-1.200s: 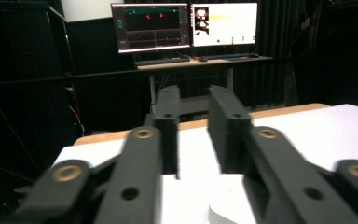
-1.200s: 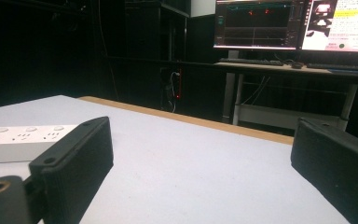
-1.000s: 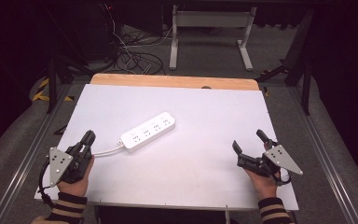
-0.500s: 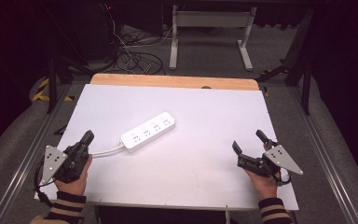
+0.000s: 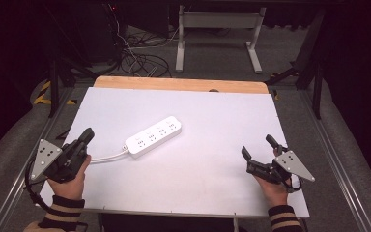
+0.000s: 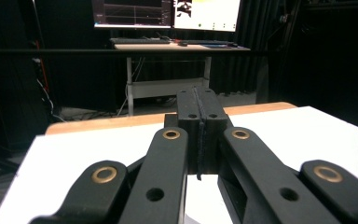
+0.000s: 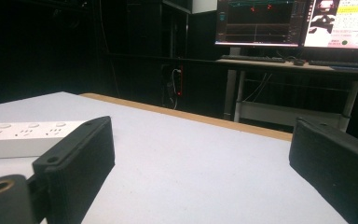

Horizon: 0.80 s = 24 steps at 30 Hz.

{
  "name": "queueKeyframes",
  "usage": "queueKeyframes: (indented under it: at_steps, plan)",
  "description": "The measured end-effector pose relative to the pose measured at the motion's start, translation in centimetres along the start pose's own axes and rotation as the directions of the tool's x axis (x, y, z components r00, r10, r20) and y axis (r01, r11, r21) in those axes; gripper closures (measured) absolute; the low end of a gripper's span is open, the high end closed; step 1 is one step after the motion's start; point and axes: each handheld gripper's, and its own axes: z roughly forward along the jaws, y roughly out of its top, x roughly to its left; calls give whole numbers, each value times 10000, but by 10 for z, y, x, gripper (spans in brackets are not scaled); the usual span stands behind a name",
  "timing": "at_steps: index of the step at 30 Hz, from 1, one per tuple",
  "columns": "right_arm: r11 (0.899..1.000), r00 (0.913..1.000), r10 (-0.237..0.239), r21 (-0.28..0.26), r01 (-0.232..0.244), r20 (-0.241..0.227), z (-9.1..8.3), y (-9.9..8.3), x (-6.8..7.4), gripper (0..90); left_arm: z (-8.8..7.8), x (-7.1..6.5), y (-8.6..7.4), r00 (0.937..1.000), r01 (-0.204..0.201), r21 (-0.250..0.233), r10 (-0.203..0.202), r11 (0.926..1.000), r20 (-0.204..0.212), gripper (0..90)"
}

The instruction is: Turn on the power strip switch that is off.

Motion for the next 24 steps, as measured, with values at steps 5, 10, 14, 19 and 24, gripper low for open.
queueKeyframes:
  at_steps: [5, 10, 14, 19, 24]
  plan:
    - [9999, 9999, 89, 67, -88, -124, 1, 0, 0, 79, 8, -5, 15, 9990, -64, 294, 51, 9995, 438, 900]
    - [9999, 9998, 136, 15, -136, -114, 1, 1, 0, 79, 23, -11, 24, 9969, -260, 1008, 183, 9946, 770, 900]
    - [9999, 9998, 142, 57, -141, -160, 3, 0, 0, 79, 32, -18, 30, 9951, -345, 1450, 206, 9888, 963, 900]
    - [9999, 9998, 99, 56, -98, -188, 4, 0, 0, 79, 46, -35, 42, 9891, -1034, 1974, 798, 9749, 1242, 900]
    - [9998, 9997, 176, 53, -175, -197, 3, 1, 0, 80, 58, -39, 43, 9838, -1293, 2760, 884, 9524, 1559, 900]
